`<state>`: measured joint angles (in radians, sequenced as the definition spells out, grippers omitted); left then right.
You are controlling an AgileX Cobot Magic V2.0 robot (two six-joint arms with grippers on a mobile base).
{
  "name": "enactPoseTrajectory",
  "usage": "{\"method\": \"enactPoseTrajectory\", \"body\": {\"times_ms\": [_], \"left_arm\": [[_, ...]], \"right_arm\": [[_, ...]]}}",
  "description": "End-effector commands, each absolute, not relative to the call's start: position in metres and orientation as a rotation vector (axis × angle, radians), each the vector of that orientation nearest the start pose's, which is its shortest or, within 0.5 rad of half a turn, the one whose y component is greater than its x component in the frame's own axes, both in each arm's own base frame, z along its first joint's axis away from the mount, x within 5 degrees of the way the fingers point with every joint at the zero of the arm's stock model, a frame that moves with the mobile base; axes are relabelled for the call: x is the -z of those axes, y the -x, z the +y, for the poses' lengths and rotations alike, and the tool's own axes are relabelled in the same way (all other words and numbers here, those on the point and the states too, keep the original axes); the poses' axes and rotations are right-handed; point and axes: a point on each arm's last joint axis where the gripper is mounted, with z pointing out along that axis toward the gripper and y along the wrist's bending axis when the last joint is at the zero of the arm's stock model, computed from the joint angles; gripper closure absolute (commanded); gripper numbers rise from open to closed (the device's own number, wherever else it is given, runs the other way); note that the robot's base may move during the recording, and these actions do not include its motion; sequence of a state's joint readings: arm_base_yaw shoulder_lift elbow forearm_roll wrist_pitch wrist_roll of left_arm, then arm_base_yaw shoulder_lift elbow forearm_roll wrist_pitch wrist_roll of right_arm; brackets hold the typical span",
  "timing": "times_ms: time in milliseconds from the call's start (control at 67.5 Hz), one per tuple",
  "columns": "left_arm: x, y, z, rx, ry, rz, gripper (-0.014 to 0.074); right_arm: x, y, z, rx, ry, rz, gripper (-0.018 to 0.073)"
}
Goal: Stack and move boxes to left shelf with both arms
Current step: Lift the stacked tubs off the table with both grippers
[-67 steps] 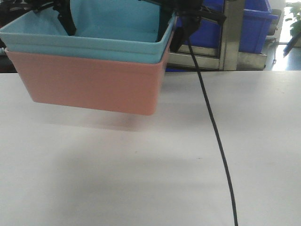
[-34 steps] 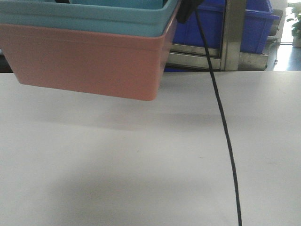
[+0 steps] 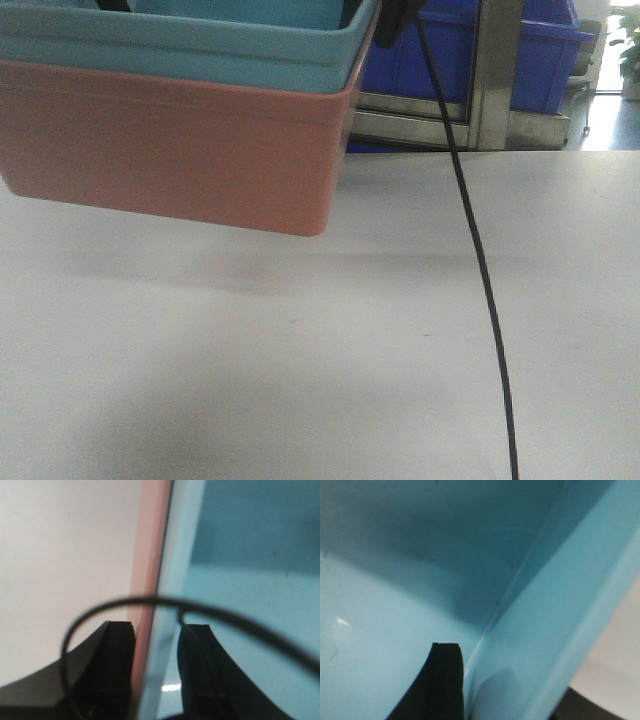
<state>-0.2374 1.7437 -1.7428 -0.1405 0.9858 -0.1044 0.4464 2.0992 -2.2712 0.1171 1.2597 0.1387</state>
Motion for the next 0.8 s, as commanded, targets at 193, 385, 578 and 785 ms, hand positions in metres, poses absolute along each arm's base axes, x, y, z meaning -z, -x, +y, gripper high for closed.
{"method": "enactPoseTrajectory", "body": {"times_ms": [193, 385, 578, 785], "left_arm": [[-0.401, -0.340, -0.121, 0.577, -0.159, 2.344, 0.0599], [-0.399, -0.338, -0.123, 0.604, -0.153, 2.353, 0.0599], [-0.400, -0.336, -0.126, 0.658, -0.124, 2.356, 0.0598], [-0.405, -0.326, -0.132, 0.608, -0.192, 2.361, 0.0598]], "right_arm": [[-0.371, -0.398, 0.223, -0.474, 0.505, 2.391, 0.0503], [-0.354, -0.391, 0.218, -0.471, 0.472, 2.332, 0.0503], [-0.347, -0.364, 0.202, -0.451, 0.475, 2.302, 0.0503], [-0.356, -0.338, 0.189, -0.437, 0.508, 2.288, 0.0503]]}}
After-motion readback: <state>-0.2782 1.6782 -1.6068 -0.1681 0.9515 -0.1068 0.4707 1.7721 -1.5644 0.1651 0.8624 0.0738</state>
